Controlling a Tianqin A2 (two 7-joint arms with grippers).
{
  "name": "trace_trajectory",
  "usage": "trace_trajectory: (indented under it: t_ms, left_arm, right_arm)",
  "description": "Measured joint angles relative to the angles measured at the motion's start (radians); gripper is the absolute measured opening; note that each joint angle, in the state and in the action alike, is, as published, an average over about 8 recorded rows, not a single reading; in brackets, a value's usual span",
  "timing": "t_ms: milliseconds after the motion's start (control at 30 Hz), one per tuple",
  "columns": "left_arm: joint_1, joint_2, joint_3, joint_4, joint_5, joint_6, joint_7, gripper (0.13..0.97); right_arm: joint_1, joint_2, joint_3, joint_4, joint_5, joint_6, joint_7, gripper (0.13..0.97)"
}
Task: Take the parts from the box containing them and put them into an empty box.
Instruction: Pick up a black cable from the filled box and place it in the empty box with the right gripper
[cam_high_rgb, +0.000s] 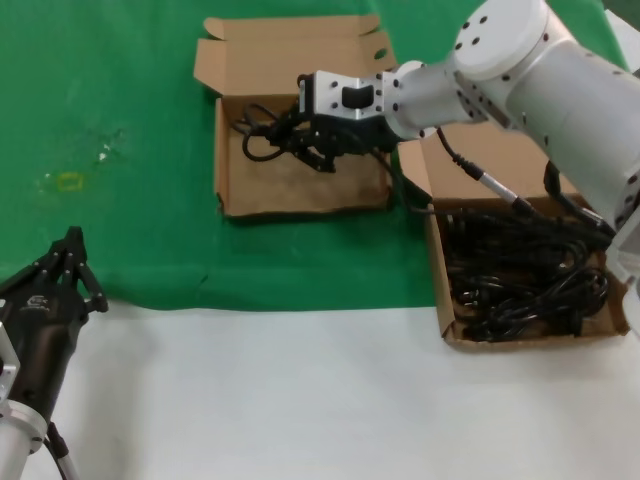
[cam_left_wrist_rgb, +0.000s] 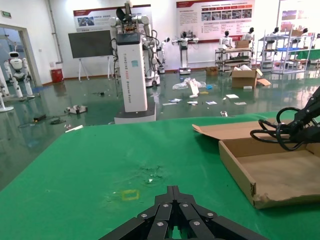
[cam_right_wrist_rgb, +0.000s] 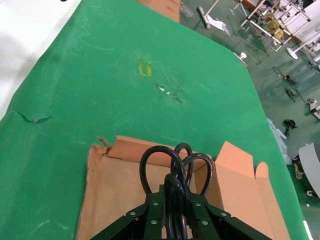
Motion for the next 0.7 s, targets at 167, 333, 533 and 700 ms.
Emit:
trace_trajectory:
  t_ms: [167,333,533,700]
  left_arm:
    - [0.0,0.0,0.0,0.0,0.0,0.0,0.0,0.144]
    - [0.0,0.0,0.0,0.0,0.0,0.0,0.0,0.144]
    - [0.0,0.0,0.0,0.0,0.0,0.0,0.0,0.144]
    - [0.0,0.0,0.0,0.0,0.0,0.0,0.0,0.144]
  right_arm:
    - [-0.014,0.0,-0.004,0.007,0.005,0.015,-0.009,0.206]
    - [-0.022,0.0,-0.004,0.008,0.011,0.03,-0.022,0.21]
    - [-0.027,0.0,-0.005,0.008,0.028,0.055,-0.048,0.224]
    - [-0.03,0.0,-0.005,0.009,0.048,0.078,-0.076,0.235]
